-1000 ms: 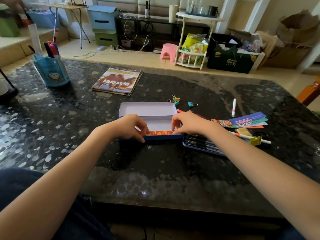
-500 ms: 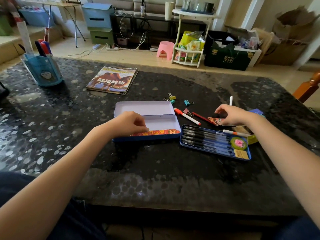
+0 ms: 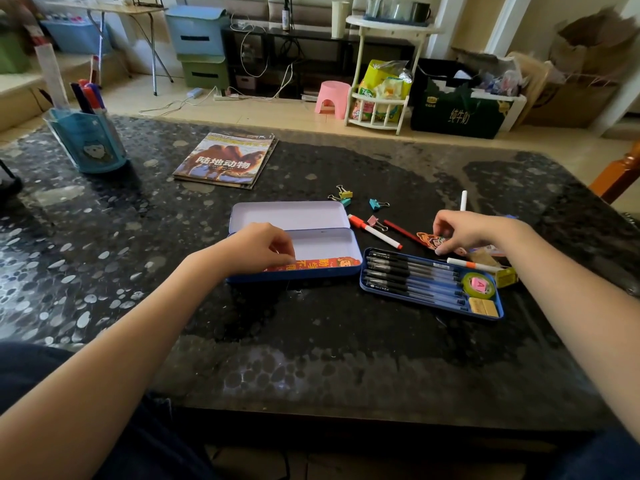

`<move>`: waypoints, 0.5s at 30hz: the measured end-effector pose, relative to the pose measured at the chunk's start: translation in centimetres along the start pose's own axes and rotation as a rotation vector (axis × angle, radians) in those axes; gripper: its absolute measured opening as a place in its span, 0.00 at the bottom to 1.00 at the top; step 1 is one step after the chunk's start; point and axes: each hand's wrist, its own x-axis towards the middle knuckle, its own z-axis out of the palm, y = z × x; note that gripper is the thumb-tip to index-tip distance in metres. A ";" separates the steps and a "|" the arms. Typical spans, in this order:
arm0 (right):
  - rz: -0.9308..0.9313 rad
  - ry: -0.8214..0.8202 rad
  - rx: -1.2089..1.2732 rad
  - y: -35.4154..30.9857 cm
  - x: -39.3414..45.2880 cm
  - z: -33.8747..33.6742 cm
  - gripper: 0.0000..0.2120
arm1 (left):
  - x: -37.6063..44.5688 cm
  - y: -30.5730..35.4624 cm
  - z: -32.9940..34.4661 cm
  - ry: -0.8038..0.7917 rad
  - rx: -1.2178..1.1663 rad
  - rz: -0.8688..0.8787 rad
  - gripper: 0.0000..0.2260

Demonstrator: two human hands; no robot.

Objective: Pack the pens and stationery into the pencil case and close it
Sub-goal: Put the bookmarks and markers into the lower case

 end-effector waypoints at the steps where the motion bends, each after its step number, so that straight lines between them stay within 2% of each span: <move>1: 0.001 0.008 -0.002 -0.1 -0.1 -0.1 0.17 | 0.0 0.0 0.0 0.001 0.001 0.001 0.04; 4: -0.027 0.075 0.050 -0.3 -0.5 -0.1 0.15 | -0.1 0.2 0.0 0.008 -0.010 -0.002 0.04; 8: -0.194 0.288 0.063 -0.9 -0.6 0.0 0.12 | -0.2 0.4 0.0 0.028 -0.018 -0.002 0.04; 13: -0.297 0.366 0.165 -2.8 -0.9 0.0 0.05 | 0.0 0.7 0.5 0.087 -0.022 0.025 0.04; 15: -0.342 0.389 0.190 -4.1 -1.2 0.0 0.05 | 0.1 1.2 0.7 0.145 -0.050 0.046 0.04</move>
